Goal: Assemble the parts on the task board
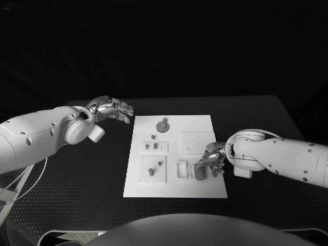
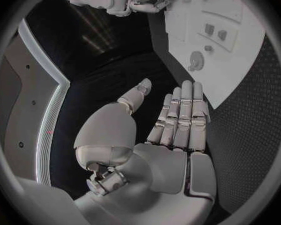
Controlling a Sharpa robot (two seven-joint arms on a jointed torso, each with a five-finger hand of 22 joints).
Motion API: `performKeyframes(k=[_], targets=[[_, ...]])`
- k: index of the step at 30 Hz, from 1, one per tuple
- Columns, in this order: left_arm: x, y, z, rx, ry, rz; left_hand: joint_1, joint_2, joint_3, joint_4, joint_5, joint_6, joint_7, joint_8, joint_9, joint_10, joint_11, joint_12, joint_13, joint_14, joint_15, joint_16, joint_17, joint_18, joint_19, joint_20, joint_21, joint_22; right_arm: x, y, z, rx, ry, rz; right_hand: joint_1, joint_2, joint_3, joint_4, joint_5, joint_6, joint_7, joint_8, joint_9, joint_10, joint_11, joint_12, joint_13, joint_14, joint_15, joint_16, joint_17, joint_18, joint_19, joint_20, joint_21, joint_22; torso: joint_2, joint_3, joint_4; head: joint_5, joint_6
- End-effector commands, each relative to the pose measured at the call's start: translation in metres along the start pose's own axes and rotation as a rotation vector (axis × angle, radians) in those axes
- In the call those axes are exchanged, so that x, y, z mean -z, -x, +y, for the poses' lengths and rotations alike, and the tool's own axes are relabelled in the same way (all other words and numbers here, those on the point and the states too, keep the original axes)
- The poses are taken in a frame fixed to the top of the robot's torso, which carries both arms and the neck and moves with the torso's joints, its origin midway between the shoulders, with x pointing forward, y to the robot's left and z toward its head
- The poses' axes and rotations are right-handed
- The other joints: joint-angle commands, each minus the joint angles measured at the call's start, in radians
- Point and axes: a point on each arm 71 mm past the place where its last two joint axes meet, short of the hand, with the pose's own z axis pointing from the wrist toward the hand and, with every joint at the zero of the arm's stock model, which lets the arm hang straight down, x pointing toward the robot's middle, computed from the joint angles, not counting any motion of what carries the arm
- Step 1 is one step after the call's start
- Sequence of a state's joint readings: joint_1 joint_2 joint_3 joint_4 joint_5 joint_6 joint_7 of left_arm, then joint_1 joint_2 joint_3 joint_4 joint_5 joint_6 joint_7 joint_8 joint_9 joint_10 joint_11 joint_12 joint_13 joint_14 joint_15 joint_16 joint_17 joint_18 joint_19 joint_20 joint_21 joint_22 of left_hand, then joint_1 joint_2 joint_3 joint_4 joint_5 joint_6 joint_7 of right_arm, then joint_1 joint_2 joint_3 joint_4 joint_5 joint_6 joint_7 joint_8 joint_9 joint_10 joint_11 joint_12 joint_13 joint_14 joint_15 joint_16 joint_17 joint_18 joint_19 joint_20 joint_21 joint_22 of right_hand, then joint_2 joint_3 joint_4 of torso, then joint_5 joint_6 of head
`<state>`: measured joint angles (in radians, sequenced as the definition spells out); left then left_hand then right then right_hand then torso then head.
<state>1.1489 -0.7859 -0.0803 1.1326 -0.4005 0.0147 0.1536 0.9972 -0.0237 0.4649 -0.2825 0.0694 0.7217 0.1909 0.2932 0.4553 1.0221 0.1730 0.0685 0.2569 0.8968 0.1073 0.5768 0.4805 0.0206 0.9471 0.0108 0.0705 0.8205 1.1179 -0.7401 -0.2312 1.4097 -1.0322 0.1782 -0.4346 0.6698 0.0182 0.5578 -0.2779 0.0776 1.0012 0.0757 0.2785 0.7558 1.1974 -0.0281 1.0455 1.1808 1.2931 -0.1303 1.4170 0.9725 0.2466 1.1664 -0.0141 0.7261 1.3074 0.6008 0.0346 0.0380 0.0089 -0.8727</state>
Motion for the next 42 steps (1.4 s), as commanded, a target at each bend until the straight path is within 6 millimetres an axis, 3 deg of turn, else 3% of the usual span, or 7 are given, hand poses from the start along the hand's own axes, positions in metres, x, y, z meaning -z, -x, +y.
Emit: performKeyframes(k=[1,10,25,42], targets=[[0.0,-0.002,-0.001,0.004,-0.01,0.014,-0.01,-0.002,-0.005,0.003,-0.006,-0.005,0.038,0.005,-0.001,-0.008,0.001,0.003,-0.001,0.007,0.001,-0.006,0.001,0.017,0.003,-0.001,0.002,-0.001,-0.001,-0.005,0.0,0.017,-0.011,0.006,0.018,0.006,0.016,-0.013,0.003,0.013,0.006,-0.006,0.002,-0.002,-0.002,-0.005,-0.001,-0.005,-0.004,0.003,-0.001,0.015,-0.001,0.001,0.006,0.02,0.0,0.0004,0.0001,0.001,0.0],[0.0,-0.001,-0.001,0.004,-0.009,0.012,-0.011,-0.002,-0.005,0.003,-0.006,-0.005,0.038,0.005,-0.001,-0.008,0.001,0.003,-0.001,0.007,0.001,-0.007,0.002,0.017,0.003,-0.001,0.002,-0.001,0.004,-0.005,0.001,-0.006,0.008,-0.011,0.033,0.009,0.018,-0.012,0.002,0.019,0.005,-0.007,0.006,0.002,-0.003,-0.005,-0.002,-0.002,-0.004,0.005,0.0,0.015,0.001,0.001,0.007,0.021,0.0,0.0012,-0.0007,0.005,0.0],[0.0,0.0,0.0,0.005,-0.003,0.018,-0.018,0.0,-0.006,0.008,-0.006,-0.006,0.039,0.006,-0.002,-0.009,0.001,0.003,-0.001,0.007,0.002,-0.009,0.005,0.017,0.003,-0.001,0.002,-0.002,0.026,0.016,0.021,-0.045,0.073,-0.08,0.03,0.021,0.016,-0.011,0.002,0.032,0.001,-0.006,0.009,0.01,-0.006,-0.005,-0.004,0.005,-0.007,0.008,0.004,0.015,0.006,0.001,0.007,0.02,0.0,0.0003,-0.0018,0.002,0.0],[0.0,-0.002,-0.001,0.005,-0.003,0.024,-0.032,0.006,-0.006,0.02,-0.005,-0.007,0.039,0.006,-0.003,-0.01,0.001,0.003,-0.002,0.007,0.002,-0.013,0.008,0.017,0.002,-0.001,0.002,-0.004,0.014,0.012,0.04,-0.129,0.073,0.015,0.029,0.019,0.015,-0.009,0.002,0.033,0.001,-0.011,0.008,0.012,-0.006,-0.007,-0.006,0.002,-0.007,0.005,-0.005,0.015,0.006,0.001,0.006,0.02,0.001,0.0,0.0007,-0.003,0.0]])
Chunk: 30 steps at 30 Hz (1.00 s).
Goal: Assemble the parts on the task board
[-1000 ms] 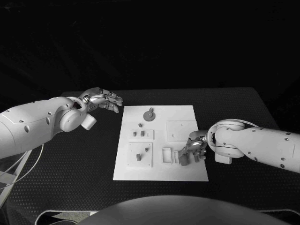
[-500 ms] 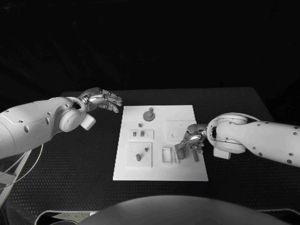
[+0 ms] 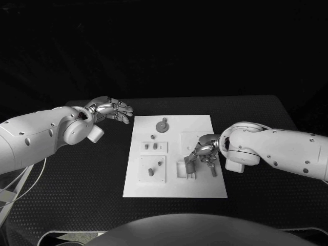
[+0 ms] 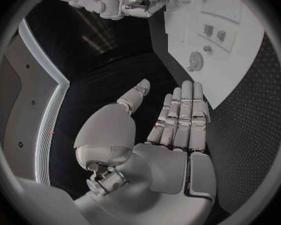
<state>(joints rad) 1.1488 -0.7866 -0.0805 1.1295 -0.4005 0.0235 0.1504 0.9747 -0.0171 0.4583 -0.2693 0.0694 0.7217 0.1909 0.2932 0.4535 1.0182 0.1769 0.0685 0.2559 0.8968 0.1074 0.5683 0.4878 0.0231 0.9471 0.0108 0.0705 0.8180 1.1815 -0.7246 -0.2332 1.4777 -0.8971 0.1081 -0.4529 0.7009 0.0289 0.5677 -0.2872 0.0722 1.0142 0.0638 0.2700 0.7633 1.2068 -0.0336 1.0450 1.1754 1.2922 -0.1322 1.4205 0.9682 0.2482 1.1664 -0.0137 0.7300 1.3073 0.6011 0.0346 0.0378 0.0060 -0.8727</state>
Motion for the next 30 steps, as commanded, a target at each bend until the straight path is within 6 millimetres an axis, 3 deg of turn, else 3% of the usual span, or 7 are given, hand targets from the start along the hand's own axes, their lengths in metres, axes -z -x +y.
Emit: performKeyframes(k=[1,9,15,30], targets=[[-0.001,-0.003,-0.002,0.005,-0.008,0.02,-0.01,-0.001,0.0,0.006,-0.005,-0.007,0.039,0.006,-0.001,-0.006,-0.002,0.003,-0.001,0.007,0.002,-0.005,0.001,0.014,0.002,-0.001,0.002,-0.002,-0.004,-0.005,0.003,-0.031,-0.01,0.042,-0.003,0.008,0.005,0.0,0.007,0.02,0.013,-0.003,0.0,0.002,-0.001,-0.007,-0.001,0.003,-0.005,0.002,-0.001,0.014,0.006,0.001,0.002,0.02,0.001,0.0005,0.001,0.0,0.0],[-0.001,-0.003,-0.002,0.005,-0.008,0.022,-0.013,0.0,0.001,0.009,-0.006,-0.008,0.039,0.006,-0.001,-0.007,-0.002,0.003,-0.001,0.007,0.002,-0.006,0.002,0.014,0.001,-0.001,0.002,-0.002,-0.013,-0.009,0.004,-0.02,-0.025,0.05,-0.008,0.011,0.003,0.003,0.007,0.02,0.013,-0.005,0.0,0.002,0.0,-0.008,-0.002,0.002,-0.005,0.001,-0.003,0.014,0.005,0.002,0.001,0.019,0.0,-0.0003,0.0028,0.006,0.0],[-0.001,-0.003,-0.002,0.005,-0.009,0.023,-0.013,0.0,0.001,0.009,-0.006,-0.008,0.039,0.006,-0.001,-0.007,-0.002,0.003,-0.001,0.007,0.002,-0.006,0.003,0.014,0.001,-0.001,0.002,-0.002,-0.015,-0.01,0.002,-0.002,-0.037,0.049,-0.016,0.005,0.0,0.005,0.007,0.015,0.015,-0.01,-0.002,-0.002,0.001,-0.011,-0.003,-0.006,-0.004,-0.005,-0.016,0.014,0.003,0.003,-0.001,0.019,0.0,-0.0007,0.0008,0.011,0.0],[-0.001,-0.003,-0.002,0.005,-0.008,0.024,-0.014,0.0,0.002,0.009,-0.005,-0.008,0.039,0.007,-0.001,-0.007,-0.002,0.003,-0.002,0.007,0.002,-0.007,0.004,0.014,0.001,-0.001,0.002,-0.003,-0.019,-0.015,0.005,0.002,-0.033,0.05,-0.026,0.002,0.001,0.006,0.007,0.012,0.017,-0.016,-0.003,-0.006,0.004,-0.014,-0.004,-0.014,-0.002,-0.008,-0.025,0.014,0.0,0.005,-0.004,0.019,0.001,0.0017,-0.0007,0.014,0.0]])
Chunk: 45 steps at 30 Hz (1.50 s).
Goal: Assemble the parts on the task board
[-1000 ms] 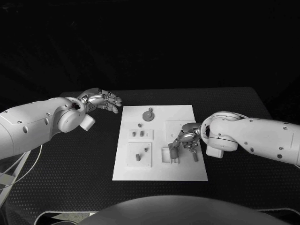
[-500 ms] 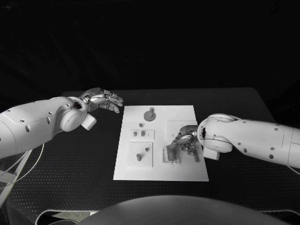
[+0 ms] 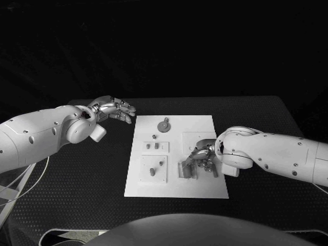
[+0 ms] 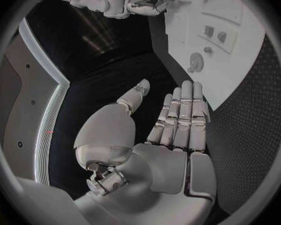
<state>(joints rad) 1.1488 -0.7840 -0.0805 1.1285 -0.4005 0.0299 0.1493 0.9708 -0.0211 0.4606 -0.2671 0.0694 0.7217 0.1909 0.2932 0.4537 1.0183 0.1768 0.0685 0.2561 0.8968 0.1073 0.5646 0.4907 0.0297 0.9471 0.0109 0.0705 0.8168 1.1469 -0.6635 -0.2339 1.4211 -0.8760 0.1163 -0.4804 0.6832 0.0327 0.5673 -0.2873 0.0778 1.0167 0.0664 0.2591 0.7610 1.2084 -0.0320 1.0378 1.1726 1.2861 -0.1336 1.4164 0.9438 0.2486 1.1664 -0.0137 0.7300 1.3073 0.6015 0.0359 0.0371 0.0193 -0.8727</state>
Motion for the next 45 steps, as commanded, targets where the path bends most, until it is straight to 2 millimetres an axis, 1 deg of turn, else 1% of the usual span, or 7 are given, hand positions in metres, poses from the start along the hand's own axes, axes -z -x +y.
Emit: performKeyframes(k=[1,15,22,37,41,43,45], targets=[[-0.0006,-0.002,-0.0014,0.004,-0.008,0.017,-0.01,0.004,0.0,0.007,-0.005,-0.008,0.039,0.007,-0.001,-0.007,-0.002,0.003,-0.002,0.007,0.002,-0.004,0.001,0.008,0.001,-0.001,0.002,-0.001,-0.0007,-0.0011,0.0004,0.014,-0.001,0.005,-0.009,-0.002,0.001,0.007,0.002,0.009,0.015,-0.006,-0.001,-0.008,0.002,-0.007,-0.001,-0.008,0.0,-0.004,-0.002,0.013,0.0,0.005,-0.004,0.019,0.001,0.0004,-0.0001,0.0,0.0],[-0.0007,-0.0019,-0.0013,0.004,-0.007,0.018,-0.01,0.004,0.0,0.007,-0.005,-0.008,0.039,0.007,-0.002,-0.007,-0.002,0.003,-0.002,0.007,0.002,-0.004,0.002,0.008,0.001,-0.001,0.002,-0.002,-0.0025,-0.0011,0.0006,-0.005,0.004,-0.025,-0.015,-0.005,0.001,0.009,0.002,0.009,0.016,-0.008,-0.001,-0.009,0.003,-0.007,-0.001,-0.007,0.001,-0.004,0.002,0.013,0.0,0.005,-0.004,0.019,0.0,-0.0001,0.0011,0.0,0.0],[-0.0007,-0.0021,-0.0015,0.004,-0.009,0.017,-0.01,0.003,0.0,0.007,-0.006,-0.008,0.039,0.007,-0.002,-0.007,-0.002,0.003,-0.002,0.007,0.002,-0.005,0.003,0.008,0.001,-0.001,0.002,-0.002,-0.0027,0.001,-0.0015,-0.012,0.001,-0.048,-0.016,-0.006,0.002,0.009,0.002,0.009,0.016,-0.009,-0.001,-0.009,0.003,-0.007,-0.001,-0.008,0.001,-0.004,0.0,0.013,0.0,0.005,-0.004,0.019,0.0,-0.0006,0.0006,0.0,0.0],[-0.0004,-0.0018,-0.0013,0.004,-0.008,0.017,-0.01,0.003,0.001,0.007,-0.006,-0.008,0.039,0.007,-0.002,-0.007,-0.002,0.003,-0.002,0.007,0.002,-0.005,0.004,0.008,0.001,-0.001,0.002,-0.002,-0.0029,0.0027,-0.0049,-0.019,-0.01,-0.065,-0.023,-0.014,0.002,0.011,0.002,0.008,0.016,-0.013,-0.002,-0.009,0.003,-0.007,-0.001,-0.009,0.001,-0.004,-0.002,0.013,0.002,0.005,-0.005,0.019,0.0,-0.0004,0.0005,-0.001,0.0],[-0.0002,-0.0013,-0.0011,0.004,-0.008,0.015,-0.01,0.003,0.001,0.007,-0.006,-0.008,0.039,0.007,-0.002,-0.007,-0.002,0.003,-0.002,0.007,0.002,-0.005,0.004,0.008,0.001,-0.001,0.002,-0.002,-0.0027,0.0018,-0.004,-0.018,-0.007,-0.063,-0.031,-0.022,0.003,0.016,0.002,0.008,0.017,-0.015,-0.002,-0.01,0.004,-0.008,-0.001,-0.009,0.001,-0.004,-0.003,0.013,0.003,0.005,-0.006,0.019,0.0,-0.0004,0.0002,-0.001,0.0],[-0.0002,-0.0013,-0.0011,0.004,-0.008,0.015,-0.01,0.003,0.001,0.007,-0.006,-0.008,0.039,0.007,-0.002,-0.007,-0.002,0.003,-0.002,0.007,0.002,-0.006,0.004,0.008,0.001,-0.001,0.002,-0.002,-0.0027,0.0016,-0.0039,-0.018,-0.006,-0.062,-0.039,-0.034,0.001,0.021,0.002,0.007,0.017,-0.017,-0.002,-0.01,0.004,-0.008,-0.001,-0.01,0.002,-0.004,-0.005,0.013,0.003,0.005,-0.007,0.019,0.0,-0.0006,0.0002,-0.001,0.0],[-0.0002,-0.0015,-0.0012,0.004,-0.008,0.016,-0.01,0.003,0.001,0.007,-0.006,-0.008,0.039,0.007,-0.002,-0.007,-0.002,0.003,-0.002,0.007,0.002,-0.006,0.004,0.008,0.001,-0.001,0.003,-0.002,-0.0026,0.0017,-0.0042,-0.019,-0.006,-0.063,-0.041,-0.038,0.001,0.022,0.002,0.007,0.017,-0.018,-0.003,-0.01,0.004,-0.008,-0.001,-0.01,0.002,-0.004,-0.005,0.013,0.003,0.005,-0.007,0.019,0.0,-0.0007,0.0,-0.001,0.0]])
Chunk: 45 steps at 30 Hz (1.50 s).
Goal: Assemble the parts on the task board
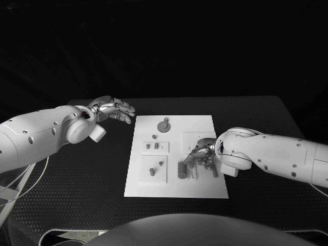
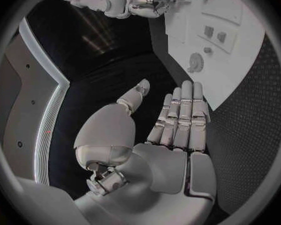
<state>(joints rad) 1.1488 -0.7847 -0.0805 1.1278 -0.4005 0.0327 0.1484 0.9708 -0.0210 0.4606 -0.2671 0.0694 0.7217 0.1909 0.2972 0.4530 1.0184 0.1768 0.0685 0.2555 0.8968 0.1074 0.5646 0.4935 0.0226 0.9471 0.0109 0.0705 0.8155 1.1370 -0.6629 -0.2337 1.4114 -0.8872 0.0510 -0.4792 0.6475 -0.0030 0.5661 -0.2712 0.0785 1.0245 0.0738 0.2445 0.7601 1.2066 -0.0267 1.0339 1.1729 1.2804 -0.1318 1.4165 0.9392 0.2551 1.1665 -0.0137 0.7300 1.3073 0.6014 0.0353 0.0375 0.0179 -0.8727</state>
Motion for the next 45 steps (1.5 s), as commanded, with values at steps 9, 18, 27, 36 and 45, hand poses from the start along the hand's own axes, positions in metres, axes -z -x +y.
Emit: performKeyframes(k=[9,18,27,36,45], targets=[[0.0,-0.001,-0.001,0.004,-0.009,0.013,-0.01,0.003,0.001,0.007,-0.006,-0.008,0.039,0.004,-0.001,-0.007,-0.002,0.003,-0.001,0.008,0.002,-0.007,0.003,0.015,0.001,-0.001,0.003,-0.001,0.005,-0.005,0.002,0.049,0.032,0.014,-0.005,-0.002,0.002,0.006,0.001,-0.001,0.01,-0.003,-0.002,-0.009,-0.001,-0.004,-0.001,-0.005,0.0,-0.004,-0.001,0.007,0.003,0.005,-0.007,0.019,0.0,0.0003,0.0003,0.001,0.0],[0.001,0.0,-0.001,0.004,-0.007,0.012,-0.01,0.003,0.002,0.006,-0.006,-0.008,0.039,0.004,-0.001,-0.007,-0.002,0.003,-0.002,0.008,0.002,-0.007,0.003,0.015,0.001,-0.001,0.003,-0.001,0.016,-0.015,0.005,0.125,0.071,0.038,0.038,-0.099,0.031,-0.011,0.002,0.009,0.007,-0.005,0.003,-0.004,-0.004,0.0,0.0,0.005,-0.002,0.001,0.007,0.007,0.013,-0.003,-0.007,0.019,0.0,0.0005,-0.0016,0.003,0.0],[0.0,-0.001,-0.001,0.004,-0.007,0.013,-0.01,0.003,0.002,0.006,-0.006,-0.009,0.039,0.004,-0.001,-0.007,-0.002,0.003,-0.002,0.008,0.002,-0.007,0.004,0.015,0.001,-0.001,0.003,-0.001,0.018,-0.02,0.01,0.226,0.081,0.041,0.15,-0.127,0.032,-0.017,0.0,0.048,-0.006,0.008,0.017,0.025,-0.016,0.016,0.004,0.021,-0.012,0.006,0.015,0.007,0.023,-0.003,-0.004,0.02,0.0,0.0012,-0.0008,0.001,0.0],[0.0,-0.001,-0.001,0.004,-0.007,0.014,-0.01,0.003,0.002,0.006,-0.006,-0.009,0.039,0.004,-0.001,-0.007,-0.002,0.003,-0.002,0.008,0.002,-0.008,0.004,0.015,0.0,-0.001,0.003,-0.001,0.015,-0.022,0.014,0.27,0.081,0.021,0.152,-0.113,0.022,-0.011,-0.001,0.063,-0.011,0.01,0.02,0.041,-0.021,0.029,0.012,0.029,-0.016,0.01,0.023,0.007,0.028,-0.003,-0.005,0.019,0.0,0.0005,-0.0008,0.001,0.0],[0.001,-0.001,0.0,0.004,-0.004,0.017,-0.01,0.003,0.002,0.006,-0.006,-0.009,0.039,0.004,-0.001,-0.007,-0.002,0.003,-0.002,0.008,0.002,-0.008,0.005,0.015,0.0,-0.001,0.003,-0.002,0.011,-0.032,0.016,0.266,0.084,0.043,0.126,-0.106,0.014,0.006,0.0,0.071,-0.014,0.007,0.02,0.048,-0.024,0.035,0.016,0.032,-0.019,0.013,0.027,0.007,0.032,-0.004,-0.007,0.018,0.0,0.0003,-0.0001,0.001,0.0]])
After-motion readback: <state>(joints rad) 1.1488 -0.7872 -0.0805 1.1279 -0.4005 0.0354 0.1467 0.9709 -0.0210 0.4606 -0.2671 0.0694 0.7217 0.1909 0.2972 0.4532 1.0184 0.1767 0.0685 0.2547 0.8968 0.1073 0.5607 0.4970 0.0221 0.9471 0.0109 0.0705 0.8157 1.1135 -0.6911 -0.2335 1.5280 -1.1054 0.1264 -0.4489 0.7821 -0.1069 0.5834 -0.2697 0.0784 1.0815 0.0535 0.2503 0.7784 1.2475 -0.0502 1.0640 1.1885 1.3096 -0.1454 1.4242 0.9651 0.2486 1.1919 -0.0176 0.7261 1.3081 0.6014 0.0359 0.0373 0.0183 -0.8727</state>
